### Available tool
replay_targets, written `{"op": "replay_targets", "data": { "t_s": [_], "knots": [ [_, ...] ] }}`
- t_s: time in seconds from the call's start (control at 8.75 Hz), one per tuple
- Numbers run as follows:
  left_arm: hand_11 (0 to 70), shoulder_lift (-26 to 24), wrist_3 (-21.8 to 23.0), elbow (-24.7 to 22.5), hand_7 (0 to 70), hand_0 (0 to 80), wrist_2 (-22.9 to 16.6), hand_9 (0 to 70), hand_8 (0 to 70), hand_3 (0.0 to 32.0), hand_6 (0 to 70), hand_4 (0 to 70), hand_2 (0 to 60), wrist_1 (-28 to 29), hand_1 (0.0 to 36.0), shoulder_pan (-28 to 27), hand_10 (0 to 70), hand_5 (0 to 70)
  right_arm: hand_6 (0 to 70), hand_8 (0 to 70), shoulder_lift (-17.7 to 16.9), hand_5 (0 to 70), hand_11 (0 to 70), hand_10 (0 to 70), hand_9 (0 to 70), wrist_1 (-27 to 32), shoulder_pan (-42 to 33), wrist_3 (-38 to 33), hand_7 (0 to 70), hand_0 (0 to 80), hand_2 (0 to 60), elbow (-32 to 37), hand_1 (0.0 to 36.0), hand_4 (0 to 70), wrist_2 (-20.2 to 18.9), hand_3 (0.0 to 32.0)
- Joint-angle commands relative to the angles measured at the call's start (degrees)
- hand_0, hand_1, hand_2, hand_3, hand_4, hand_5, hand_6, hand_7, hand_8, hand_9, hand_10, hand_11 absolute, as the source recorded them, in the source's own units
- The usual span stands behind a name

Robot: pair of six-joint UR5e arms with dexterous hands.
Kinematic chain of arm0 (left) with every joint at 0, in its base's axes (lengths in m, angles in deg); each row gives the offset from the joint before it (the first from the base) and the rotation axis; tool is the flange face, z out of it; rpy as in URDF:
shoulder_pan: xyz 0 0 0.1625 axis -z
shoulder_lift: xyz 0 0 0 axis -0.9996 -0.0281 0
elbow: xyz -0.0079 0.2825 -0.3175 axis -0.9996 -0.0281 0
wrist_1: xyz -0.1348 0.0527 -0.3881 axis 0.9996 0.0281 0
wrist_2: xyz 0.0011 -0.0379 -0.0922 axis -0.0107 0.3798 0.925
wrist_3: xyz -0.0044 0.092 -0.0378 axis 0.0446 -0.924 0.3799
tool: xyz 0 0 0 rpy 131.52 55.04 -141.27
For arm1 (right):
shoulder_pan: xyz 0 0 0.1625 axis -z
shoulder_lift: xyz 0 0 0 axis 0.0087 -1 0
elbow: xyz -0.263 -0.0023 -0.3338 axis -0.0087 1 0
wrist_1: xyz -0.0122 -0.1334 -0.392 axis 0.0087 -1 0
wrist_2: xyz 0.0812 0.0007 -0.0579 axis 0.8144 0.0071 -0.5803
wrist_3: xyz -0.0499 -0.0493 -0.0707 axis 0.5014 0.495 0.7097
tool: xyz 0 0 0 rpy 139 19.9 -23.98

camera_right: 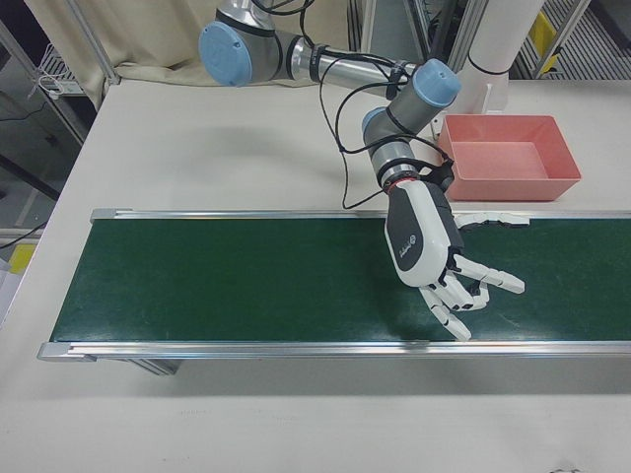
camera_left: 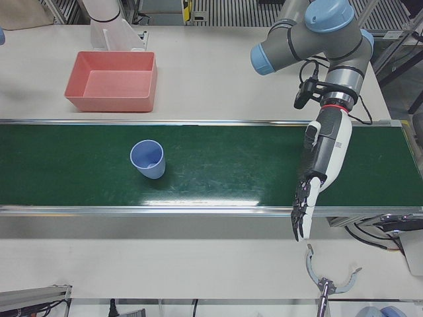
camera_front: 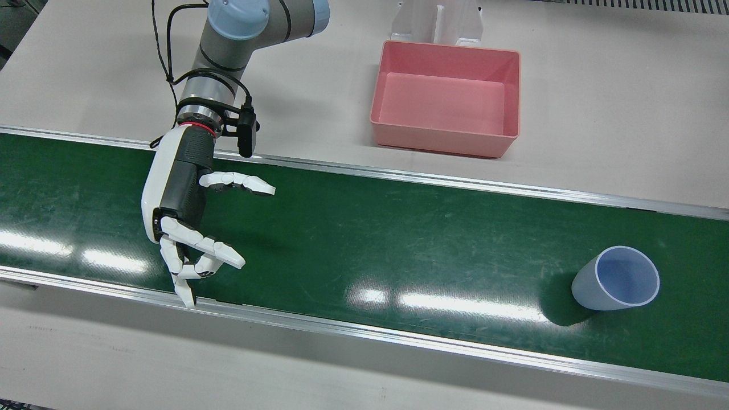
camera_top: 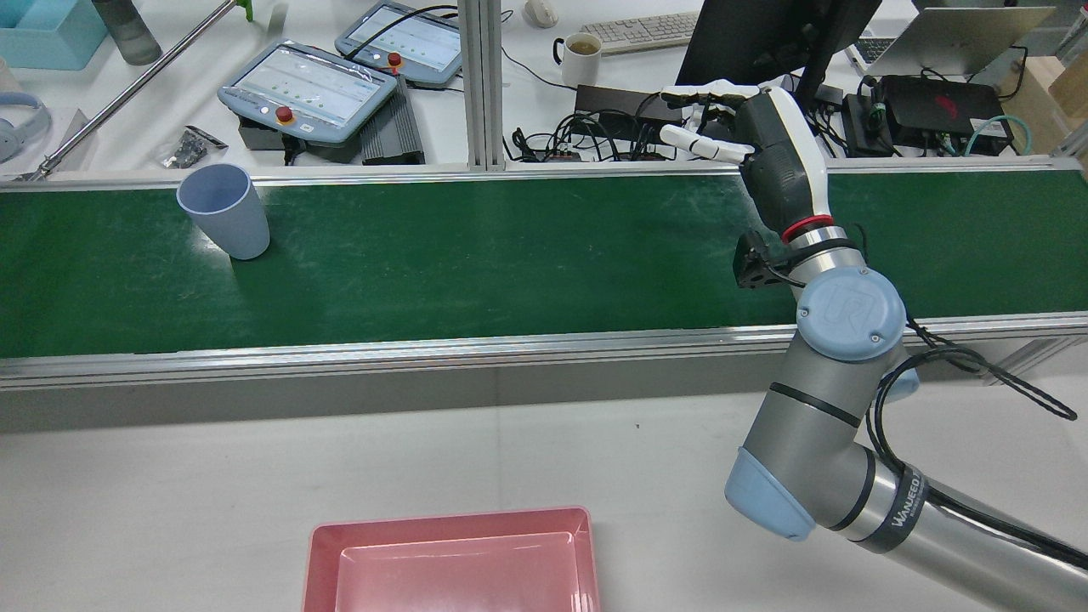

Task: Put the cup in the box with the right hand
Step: 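Swing the right hand down toward the conveyor ahead of the cup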

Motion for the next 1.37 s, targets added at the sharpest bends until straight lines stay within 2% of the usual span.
{"op": "replay_targets", "data": {
  "t_s": [0.0,0.23,0.34,0.57,0.69,0.91,1.03,1.14,1.26],
  "knots": [
    [0.0,0.00,-0.02,0.00,0.0,0.0,-0.04,0.0,0.0,0.0,0.0,0.0,0.0,0.00,0.0,0.00,0.0,0.0,32.2,36.6,3.58,4.0,18.5,13.1,61.0,0.34,2.72,0.75,70.0,41.6,15.0,4.93,7.4,41.4,2.98,0.0],
    [0.0,0.00,-0.02,0.00,0.0,0.0,0.04,0.0,0.0,0.0,0.0,0.0,0.0,0.00,0.0,0.00,0.0,0.0,32.3,37.3,6.31,3.7,21.4,15.2,61.9,0.34,2.80,0.83,70.0,37.3,14.2,6.78,4.9,36.6,2.89,0.0],
    [0.0,0.00,-0.02,0.00,0.0,0.0,-0.04,0.0,0.0,0.0,0.0,0.0,0.0,0.00,0.0,0.00,0.0,0.0,32.2,37.4,6.85,3.4,21.4,15.2,62.0,0.34,3.15,0.83,70.0,34.2,14.5,7.84,4.1,37.4,2.63,0.0],
    [0.0,0.00,-0.02,0.00,0.0,0.0,-0.04,0.0,0.0,0.0,0.0,0.0,0.0,0.00,0.0,0.00,0.0,0.0,32.0,36.9,6.68,3.0,19.9,14.3,61.5,0.34,4.03,0.83,70.0,29.2,15.4,8.90,3.3,37.9,2.37,0.0],
    [0.0,0.00,-0.02,0.00,0.0,0.0,-0.04,0.0,0.0,0.0,0.0,0.0,0.0,0.00,0.0,0.00,0.0,0.0,32.1,37.1,6.68,3.3,20.7,14.7,61.8,0.42,4.29,0.83,70.0,28.7,16.2,8.81,3.8,34.0,2.28,0.0],
    [0.0,0.00,0.07,0.09,0.0,0.0,0.04,0.0,0.0,0.0,0.0,0.0,0.0,0.09,0.0,0.00,0.0,0.0,32.3,37.7,6.42,3.5,23.4,16.6,62.4,0.43,4.47,0.75,70.0,22.3,15.5,8.12,2.6,28.8,1.93,0.0],
    [0.0,0.00,-0.02,0.09,0.0,0.0,-0.04,0.0,0.0,0.0,0.0,0.0,0.0,0.09,0.0,0.00,0.0,0.0,32.7,37.6,6.24,4.7,25.0,17.4,62.2,0.34,4.30,0.57,70.0,33.9,17.2,8.02,5.9,23.7,-1.64,0.0],
    [0.0,0.00,-0.02,0.09,0.0,0.0,-0.04,0.0,0.0,0.0,0.0,0.0,0.0,0.09,0.0,0.00,0.0,0.0,33.3,37.4,4.93,6.7,25.7,17.4,61.5,0.34,4.30,0.40,70.0,45.6,14.5,7.67,11.6,19.0,-2.46,0.0],
    [0.0,0.00,-0.02,0.09,0.0,0.0,0.04,0.0,0.0,0.0,0.0,0.0,0.0,0.09,0.0,0.00,0.0,0.0,32.0,35.6,3.18,5.9,23.0,15.7,59.8,0.42,4.21,0.31,70.0,44.5,8.8,6.54,9.4,17.9,-2.47,0.0]
  ]
}}
